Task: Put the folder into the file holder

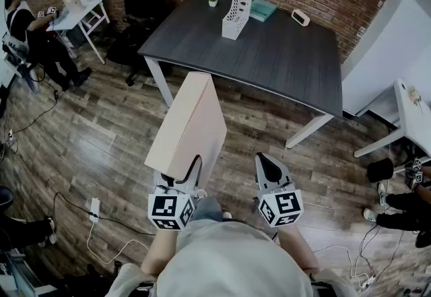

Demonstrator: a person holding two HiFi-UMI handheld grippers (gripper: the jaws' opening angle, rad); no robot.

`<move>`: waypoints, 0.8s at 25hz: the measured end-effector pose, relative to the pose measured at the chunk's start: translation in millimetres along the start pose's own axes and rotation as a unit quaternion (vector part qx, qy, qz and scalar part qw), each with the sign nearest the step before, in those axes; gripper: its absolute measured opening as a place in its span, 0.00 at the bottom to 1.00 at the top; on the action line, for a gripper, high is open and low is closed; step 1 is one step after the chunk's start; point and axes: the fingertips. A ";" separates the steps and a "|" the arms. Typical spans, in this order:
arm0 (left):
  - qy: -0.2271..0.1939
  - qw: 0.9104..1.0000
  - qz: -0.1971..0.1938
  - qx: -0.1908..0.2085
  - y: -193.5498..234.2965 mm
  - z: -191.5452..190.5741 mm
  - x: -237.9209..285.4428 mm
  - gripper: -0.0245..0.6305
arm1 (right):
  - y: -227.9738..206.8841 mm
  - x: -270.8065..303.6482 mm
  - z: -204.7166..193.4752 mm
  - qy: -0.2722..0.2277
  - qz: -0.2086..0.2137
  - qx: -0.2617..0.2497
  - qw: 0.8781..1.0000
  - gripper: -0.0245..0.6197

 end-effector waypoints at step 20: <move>-0.022 0.999 -0.015 0.020 -32.0 11.6 -40.2 0.45 | 12.4 -53.7 7.8 -0.022 0.000 0.014 1.000 0.17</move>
Point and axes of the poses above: the fingertips, and each gripper's own axes: x forward along the fingers, y to its left, z out of its top, and after that the axes turned 9 degrees about -z, right-handed
